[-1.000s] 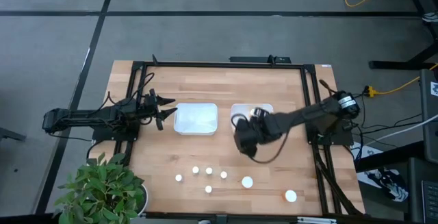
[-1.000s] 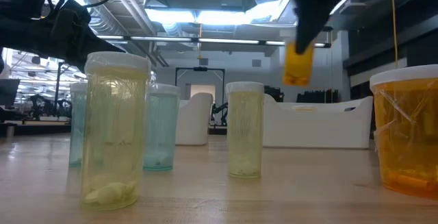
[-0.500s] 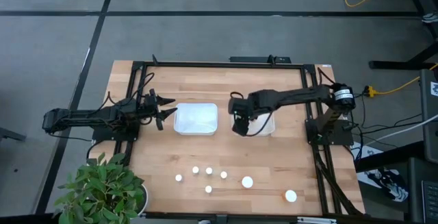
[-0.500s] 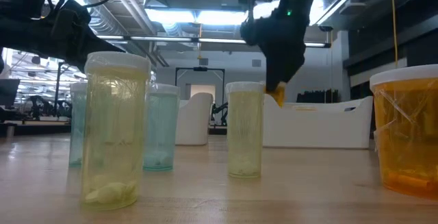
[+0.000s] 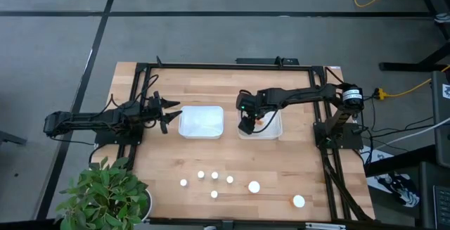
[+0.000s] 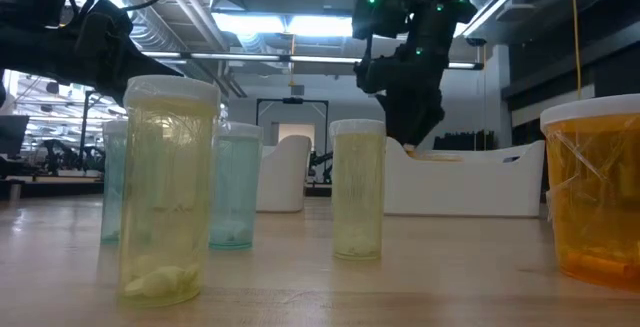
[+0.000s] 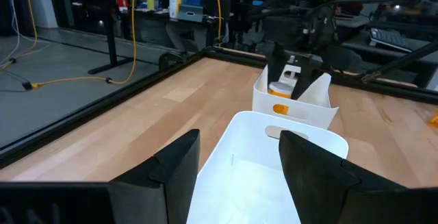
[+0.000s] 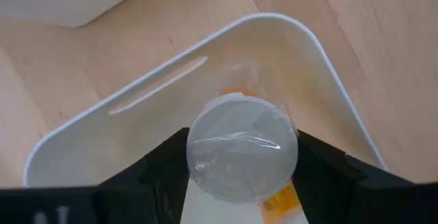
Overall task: Pick and place medicine bottles into bin by pill shape (circle, oval)
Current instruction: Put the large orange pill bottle into the right white bin
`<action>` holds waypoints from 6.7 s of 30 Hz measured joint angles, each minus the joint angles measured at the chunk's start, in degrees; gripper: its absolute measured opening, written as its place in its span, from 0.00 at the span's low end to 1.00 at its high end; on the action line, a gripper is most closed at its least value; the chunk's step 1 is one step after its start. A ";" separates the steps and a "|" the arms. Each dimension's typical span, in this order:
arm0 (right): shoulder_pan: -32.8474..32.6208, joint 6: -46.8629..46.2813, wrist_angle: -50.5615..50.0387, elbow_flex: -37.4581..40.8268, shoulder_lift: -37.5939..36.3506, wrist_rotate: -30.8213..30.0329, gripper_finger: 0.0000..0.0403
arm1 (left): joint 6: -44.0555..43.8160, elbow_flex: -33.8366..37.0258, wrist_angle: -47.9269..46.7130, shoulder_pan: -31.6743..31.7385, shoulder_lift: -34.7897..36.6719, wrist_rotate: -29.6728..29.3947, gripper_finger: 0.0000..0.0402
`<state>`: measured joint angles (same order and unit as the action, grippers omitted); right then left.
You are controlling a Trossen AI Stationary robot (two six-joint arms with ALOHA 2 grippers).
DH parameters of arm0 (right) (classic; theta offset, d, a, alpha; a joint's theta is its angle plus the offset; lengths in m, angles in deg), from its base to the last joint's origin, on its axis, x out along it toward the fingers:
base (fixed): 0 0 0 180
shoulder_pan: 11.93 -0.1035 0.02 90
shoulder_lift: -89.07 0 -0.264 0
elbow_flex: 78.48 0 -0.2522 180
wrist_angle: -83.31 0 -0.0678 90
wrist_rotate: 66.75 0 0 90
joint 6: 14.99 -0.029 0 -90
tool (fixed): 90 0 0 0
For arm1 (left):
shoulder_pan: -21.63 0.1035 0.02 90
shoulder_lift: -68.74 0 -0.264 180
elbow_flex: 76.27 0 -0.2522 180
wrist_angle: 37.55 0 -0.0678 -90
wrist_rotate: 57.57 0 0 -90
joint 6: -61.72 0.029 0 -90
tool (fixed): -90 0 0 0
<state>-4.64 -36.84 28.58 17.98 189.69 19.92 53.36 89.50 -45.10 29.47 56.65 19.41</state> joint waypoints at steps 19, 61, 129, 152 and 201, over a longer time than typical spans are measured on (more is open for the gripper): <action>0.04 -0.48 -2.50 -2.42 0.02 -1.52 0.63 | 0.00 -0.02 0.04 0.02 -0.01 0.02 0.48; -46.43 -35.52 -20.58 -13.07 -0.17 -1.38 0.63 | 0.00 0.00 0.04 0.02 0.00 0.00 0.48; -42.40 -16.85 -2.45 -12.24 12.41 -5.62 0.65 | -0.02 0.00 -0.12 0.02 0.01 0.01 0.48; -38.44 -23.24 -43.74 -28.20 12.09 -23.50 0.52 | -0.02 0.00 -0.11 0.01 0.01 0.02 0.48; -10.06 -16.66 0.50 22.47 -21.55 -7.32 0.52 | 0.02 -0.02 0.26 0.02 -0.01 0.00 0.48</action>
<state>-14.70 -53.49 29.08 40.45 168.14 12.60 53.38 89.48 -44.83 29.48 56.64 19.41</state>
